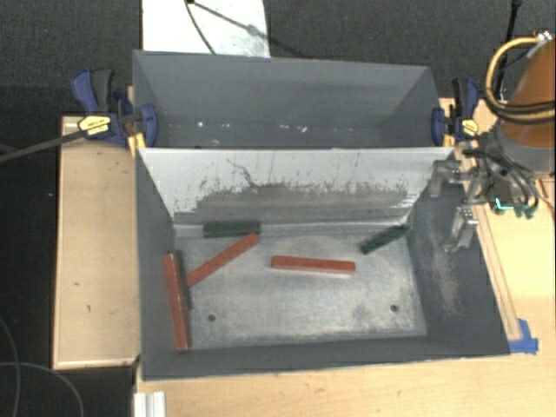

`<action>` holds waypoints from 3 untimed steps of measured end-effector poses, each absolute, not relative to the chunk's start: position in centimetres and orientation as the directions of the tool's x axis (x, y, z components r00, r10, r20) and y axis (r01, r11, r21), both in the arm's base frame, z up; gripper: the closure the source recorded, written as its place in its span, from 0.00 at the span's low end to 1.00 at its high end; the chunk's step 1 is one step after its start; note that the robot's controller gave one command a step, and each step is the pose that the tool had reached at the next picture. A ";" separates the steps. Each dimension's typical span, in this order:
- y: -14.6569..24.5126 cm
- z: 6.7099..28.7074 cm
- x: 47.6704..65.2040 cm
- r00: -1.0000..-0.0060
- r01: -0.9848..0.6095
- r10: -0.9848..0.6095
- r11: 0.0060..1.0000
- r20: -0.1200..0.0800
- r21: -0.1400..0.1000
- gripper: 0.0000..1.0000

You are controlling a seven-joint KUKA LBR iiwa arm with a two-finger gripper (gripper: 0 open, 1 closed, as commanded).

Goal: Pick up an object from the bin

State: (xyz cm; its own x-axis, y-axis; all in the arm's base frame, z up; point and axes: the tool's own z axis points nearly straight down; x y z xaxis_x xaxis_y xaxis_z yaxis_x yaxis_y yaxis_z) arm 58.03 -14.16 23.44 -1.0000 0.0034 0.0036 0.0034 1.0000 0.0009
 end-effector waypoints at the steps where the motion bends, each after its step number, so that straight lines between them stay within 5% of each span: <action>1: -1.3 6.6 56.4 -0.985 0.171 0.171 0.985 0.006 0.003 0.00; 2: 5.0 10.2 53.8 -0.996 0.092 0.092 0.996 0.001 0.003 0.00; 3: 5.6 10.1 54.7 -0.995 0.101 0.101 0.995 -0.005 0.002 0.00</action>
Offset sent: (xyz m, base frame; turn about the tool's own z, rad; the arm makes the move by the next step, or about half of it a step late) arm -0.0147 0.1245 -0.1644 0.1727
